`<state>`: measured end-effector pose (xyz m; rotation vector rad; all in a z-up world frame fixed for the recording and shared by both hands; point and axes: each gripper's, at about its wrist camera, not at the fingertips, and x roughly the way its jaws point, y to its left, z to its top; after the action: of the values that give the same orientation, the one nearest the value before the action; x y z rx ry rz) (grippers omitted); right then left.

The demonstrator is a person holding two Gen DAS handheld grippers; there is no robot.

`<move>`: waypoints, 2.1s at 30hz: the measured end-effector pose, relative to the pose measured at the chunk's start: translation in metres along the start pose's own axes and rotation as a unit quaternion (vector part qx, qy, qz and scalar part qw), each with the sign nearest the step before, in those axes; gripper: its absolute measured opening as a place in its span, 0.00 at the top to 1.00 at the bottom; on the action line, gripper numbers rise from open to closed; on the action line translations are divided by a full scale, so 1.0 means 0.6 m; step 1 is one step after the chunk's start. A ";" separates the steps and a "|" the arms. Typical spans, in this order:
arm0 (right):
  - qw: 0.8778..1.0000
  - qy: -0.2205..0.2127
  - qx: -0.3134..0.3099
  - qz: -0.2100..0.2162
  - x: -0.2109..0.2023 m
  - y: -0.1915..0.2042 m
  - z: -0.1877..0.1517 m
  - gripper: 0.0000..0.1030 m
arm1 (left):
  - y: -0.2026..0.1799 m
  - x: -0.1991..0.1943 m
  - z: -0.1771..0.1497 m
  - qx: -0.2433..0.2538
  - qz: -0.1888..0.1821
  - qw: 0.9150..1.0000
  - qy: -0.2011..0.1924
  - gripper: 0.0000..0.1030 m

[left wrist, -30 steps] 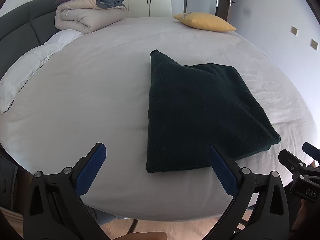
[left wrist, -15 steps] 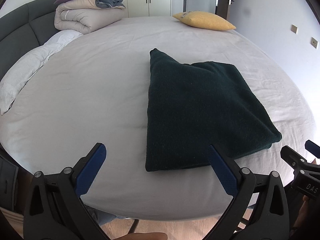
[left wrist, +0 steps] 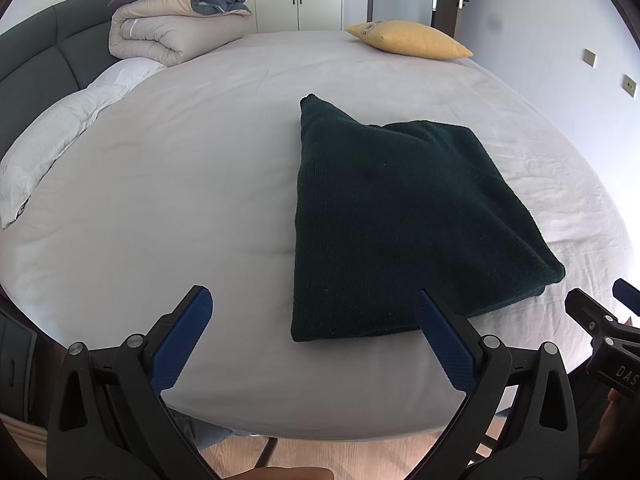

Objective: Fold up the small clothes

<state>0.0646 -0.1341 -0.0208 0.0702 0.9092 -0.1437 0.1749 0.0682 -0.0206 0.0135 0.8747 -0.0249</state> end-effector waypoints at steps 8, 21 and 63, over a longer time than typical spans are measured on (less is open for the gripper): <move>1.000 -0.001 0.003 0.000 -0.001 -0.002 0.001 0.00 | 0.003 0.003 -0.003 0.000 -0.001 1.000 0.001 0.00; 1.000 -0.001 0.004 -0.001 -0.002 -0.002 0.001 0.00 | 0.007 0.005 -0.004 0.001 -0.002 1.000 0.002 0.00; 1.000 0.000 0.004 0.000 -0.004 0.002 -0.003 0.00 | 0.003 0.004 -0.004 0.004 -0.002 1.000 0.003 0.00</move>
<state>0.0619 -0.1326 -0.0199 0.0787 0.9078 -0.1474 0.1746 0.0697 -0.0244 0.0188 0.8803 -0.0323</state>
